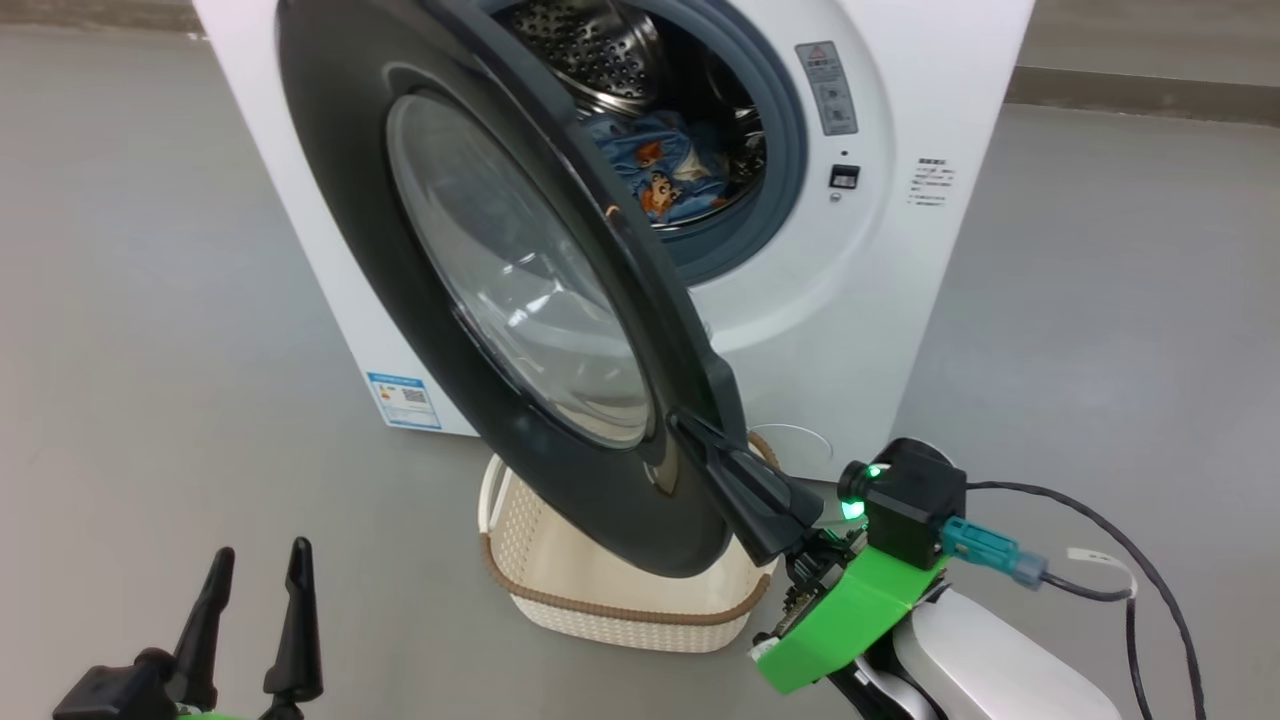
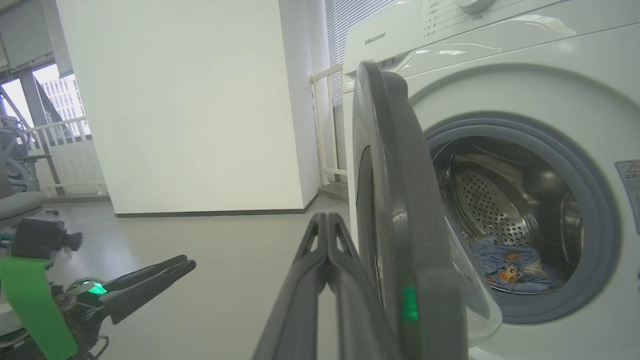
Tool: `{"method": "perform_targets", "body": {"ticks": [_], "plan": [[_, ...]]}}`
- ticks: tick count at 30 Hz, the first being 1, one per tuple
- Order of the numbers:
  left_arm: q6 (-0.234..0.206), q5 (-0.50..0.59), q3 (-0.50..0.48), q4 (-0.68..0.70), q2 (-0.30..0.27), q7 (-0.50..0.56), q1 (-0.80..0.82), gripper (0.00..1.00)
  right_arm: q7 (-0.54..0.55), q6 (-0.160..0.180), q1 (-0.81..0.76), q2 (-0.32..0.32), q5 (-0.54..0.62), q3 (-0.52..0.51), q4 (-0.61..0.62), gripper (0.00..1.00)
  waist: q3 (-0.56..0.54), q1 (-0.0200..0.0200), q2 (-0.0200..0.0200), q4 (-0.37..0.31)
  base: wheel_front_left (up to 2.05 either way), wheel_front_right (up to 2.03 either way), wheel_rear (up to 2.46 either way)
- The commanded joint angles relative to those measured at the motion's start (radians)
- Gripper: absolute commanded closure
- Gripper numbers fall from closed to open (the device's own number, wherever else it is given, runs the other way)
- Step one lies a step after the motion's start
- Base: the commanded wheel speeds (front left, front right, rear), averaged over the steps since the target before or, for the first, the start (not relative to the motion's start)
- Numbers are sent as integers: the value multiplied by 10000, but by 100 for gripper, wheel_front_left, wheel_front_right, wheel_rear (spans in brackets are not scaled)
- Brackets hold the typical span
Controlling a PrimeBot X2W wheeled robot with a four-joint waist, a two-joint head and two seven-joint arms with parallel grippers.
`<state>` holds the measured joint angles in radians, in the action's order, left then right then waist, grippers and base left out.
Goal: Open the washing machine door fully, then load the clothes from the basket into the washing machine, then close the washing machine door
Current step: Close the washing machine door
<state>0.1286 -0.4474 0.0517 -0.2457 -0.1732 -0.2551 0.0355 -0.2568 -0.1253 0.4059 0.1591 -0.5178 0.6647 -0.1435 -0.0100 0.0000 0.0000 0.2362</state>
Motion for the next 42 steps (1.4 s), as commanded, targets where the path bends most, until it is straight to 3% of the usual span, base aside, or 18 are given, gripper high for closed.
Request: {"method": "perform_targets", "body": {"ticks": [1, 14, 21, 42], "plan": [[21, 29, -320, 249, -154, -66, 183, 0, -49, -54, 421, -22, -274, 310, -118, 100, 21, 0, 0, 212, 0, 0, 0], [21, -159, -362, 623, -26, -66, 328, 0, -49, -54, 1378, 369, -1317, 1853, -2826, 100, 514, 0, 0, 947, 0, 0, 0], [21, -273, -364, 647, -40, -66, 445, 0, -49, -54, 1803, 526, -1583, 1851, -3552, 100, 873, 0, 0, 1165, 0, 0, 0], [21, -851, 266, 806, -285, -67, 1717, 0, -49, -54, 3125, 1180, -353, -1697, -4212, 100, 3091, 0, 0, 1178, 0, 0, 0]]}}
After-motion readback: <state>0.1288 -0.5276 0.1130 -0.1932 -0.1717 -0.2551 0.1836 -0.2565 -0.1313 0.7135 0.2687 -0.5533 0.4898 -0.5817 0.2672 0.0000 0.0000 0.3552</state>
